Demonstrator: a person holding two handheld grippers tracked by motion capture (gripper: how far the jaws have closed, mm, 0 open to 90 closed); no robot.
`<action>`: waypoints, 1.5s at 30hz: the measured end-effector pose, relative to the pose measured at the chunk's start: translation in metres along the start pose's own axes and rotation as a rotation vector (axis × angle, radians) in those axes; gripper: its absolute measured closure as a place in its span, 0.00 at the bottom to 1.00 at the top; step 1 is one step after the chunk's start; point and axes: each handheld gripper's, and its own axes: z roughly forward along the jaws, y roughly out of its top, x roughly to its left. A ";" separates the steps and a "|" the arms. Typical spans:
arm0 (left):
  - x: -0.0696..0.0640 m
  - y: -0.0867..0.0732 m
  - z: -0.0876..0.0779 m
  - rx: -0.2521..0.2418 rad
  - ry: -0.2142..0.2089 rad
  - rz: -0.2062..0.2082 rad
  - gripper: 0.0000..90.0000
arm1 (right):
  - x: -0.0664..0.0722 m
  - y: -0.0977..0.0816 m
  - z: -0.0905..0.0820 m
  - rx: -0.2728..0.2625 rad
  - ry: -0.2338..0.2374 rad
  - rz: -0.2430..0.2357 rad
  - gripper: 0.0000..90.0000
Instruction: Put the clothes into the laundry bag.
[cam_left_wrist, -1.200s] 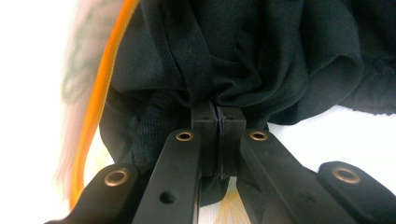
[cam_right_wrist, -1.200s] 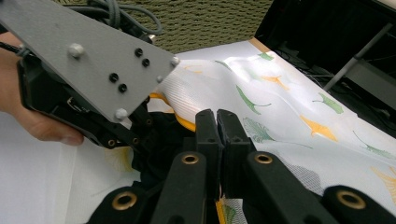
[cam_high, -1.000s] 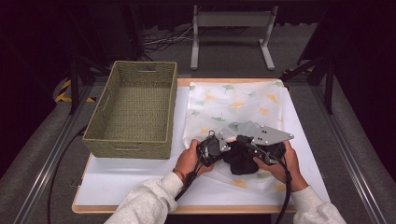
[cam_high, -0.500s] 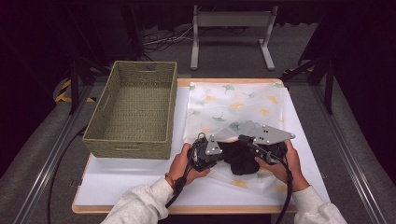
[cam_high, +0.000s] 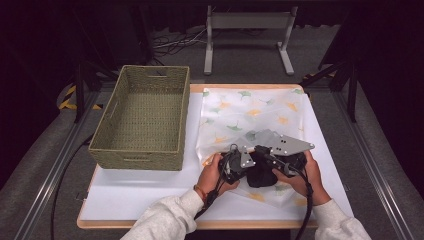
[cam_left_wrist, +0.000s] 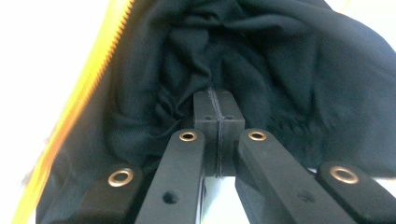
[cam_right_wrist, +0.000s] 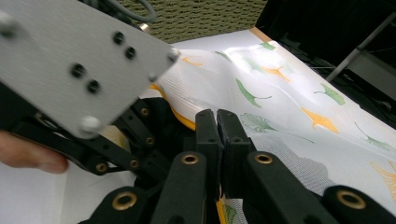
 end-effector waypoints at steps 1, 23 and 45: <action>-0.001 0.001 0.002 0.003 0.006 0.007 1.00 | 0.000 0.000 0.000 -0.001 -0.001 0.001 0.98; 0.007 0.017 0.012 -0.051 0.030 0.018 1.00 | -0.008 -0.006 0.001 0.041 -0.009 0.039 0.98; 0.003 -0.028 -0.033 -0.149 -0.109 0.005 0.97 | -0.008 -0.007 -0.001 0.029 -0.006 0.047 0.98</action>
